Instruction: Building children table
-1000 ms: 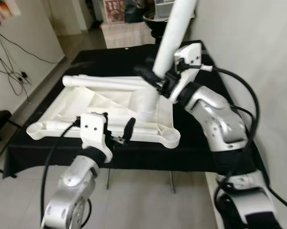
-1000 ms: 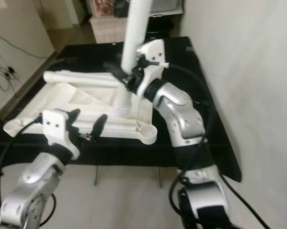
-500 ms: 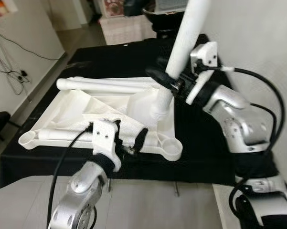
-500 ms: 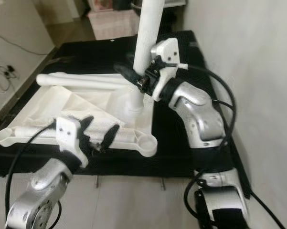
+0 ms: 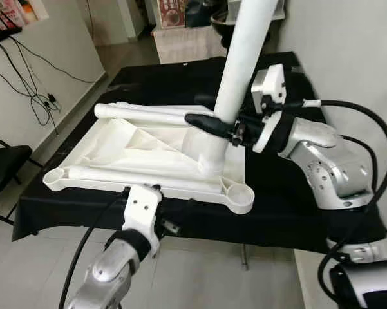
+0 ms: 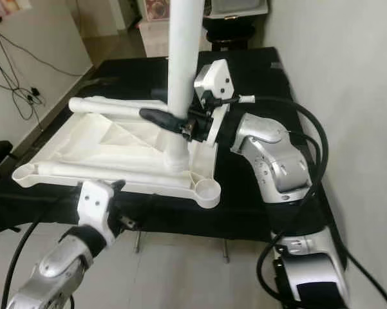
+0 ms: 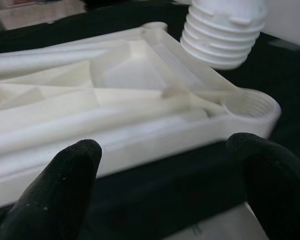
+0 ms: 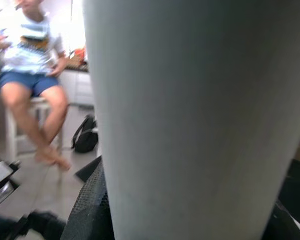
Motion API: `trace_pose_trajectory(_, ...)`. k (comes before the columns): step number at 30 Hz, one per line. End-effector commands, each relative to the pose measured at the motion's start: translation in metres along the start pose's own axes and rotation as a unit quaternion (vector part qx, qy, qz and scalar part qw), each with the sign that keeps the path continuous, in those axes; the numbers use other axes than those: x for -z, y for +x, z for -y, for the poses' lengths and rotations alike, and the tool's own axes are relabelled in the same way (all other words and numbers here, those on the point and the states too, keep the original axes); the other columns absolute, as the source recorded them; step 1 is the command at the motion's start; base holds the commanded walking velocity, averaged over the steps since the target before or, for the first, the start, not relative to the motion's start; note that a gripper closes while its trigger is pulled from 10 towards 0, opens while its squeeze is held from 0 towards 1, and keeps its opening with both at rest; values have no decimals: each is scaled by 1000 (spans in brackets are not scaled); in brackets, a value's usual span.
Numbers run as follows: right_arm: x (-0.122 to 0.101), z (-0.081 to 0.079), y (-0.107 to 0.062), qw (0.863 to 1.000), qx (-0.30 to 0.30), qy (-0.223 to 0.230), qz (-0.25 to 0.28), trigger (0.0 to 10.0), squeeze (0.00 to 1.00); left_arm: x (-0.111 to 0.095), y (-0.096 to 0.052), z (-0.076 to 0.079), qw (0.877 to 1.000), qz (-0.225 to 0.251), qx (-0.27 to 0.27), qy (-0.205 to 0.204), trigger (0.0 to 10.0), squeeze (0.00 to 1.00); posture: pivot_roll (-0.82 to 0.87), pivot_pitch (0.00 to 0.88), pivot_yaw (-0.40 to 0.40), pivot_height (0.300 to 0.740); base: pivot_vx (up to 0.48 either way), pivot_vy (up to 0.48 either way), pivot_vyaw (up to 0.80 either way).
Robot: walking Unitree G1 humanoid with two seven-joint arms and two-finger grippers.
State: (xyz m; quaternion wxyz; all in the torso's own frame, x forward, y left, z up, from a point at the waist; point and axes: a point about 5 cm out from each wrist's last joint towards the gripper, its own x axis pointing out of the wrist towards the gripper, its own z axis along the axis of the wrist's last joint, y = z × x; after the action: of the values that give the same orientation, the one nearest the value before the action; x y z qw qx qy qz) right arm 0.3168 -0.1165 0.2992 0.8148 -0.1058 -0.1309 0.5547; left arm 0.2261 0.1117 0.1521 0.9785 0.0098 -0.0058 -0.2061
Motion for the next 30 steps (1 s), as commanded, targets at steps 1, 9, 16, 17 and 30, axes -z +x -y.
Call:
trace_pose_trajectory(1, -5, -4, 6, 999, -48, -12, -7, 10000, 0, 7, -6, -3, 1000, -20, -4, 10, 10000, 0, -44, 140, 112, 740, 0, 0, 0)
trace_pose_trajectory(9, -12, 7, 12, 997, -72, -26, -28, 10000, 0, 2, -14, -6, 999, -13, -32, -9, 10000, 0, -43, 190, 123, 740, 0, 0, 0)
trace_pose_trajectory(16, -5, 23, -4, 995, -77, -6, -71, 10000, 0, -9, -22, -7, 999, -9, -13, 37, 10000, 0, -37, 281, 126, 740, 0, 0, 0)
trace_pose_trajectory(17, -5, 23, -4, 995, -77, -6, -71, 10000, 0, -9, -22, -7, 999, -9, -13, 37, 10000, 0, -37, 281, 126, 740, 0, 0, 0)
trace_pose_trajectory(30, -27, 34, -8, 990, -135, 18, -44, 10000, 0, -20, -33, 3, 999, 18, -1, 31, 10000, 0, -16, 348, 135, 740, 0, 0, 0)
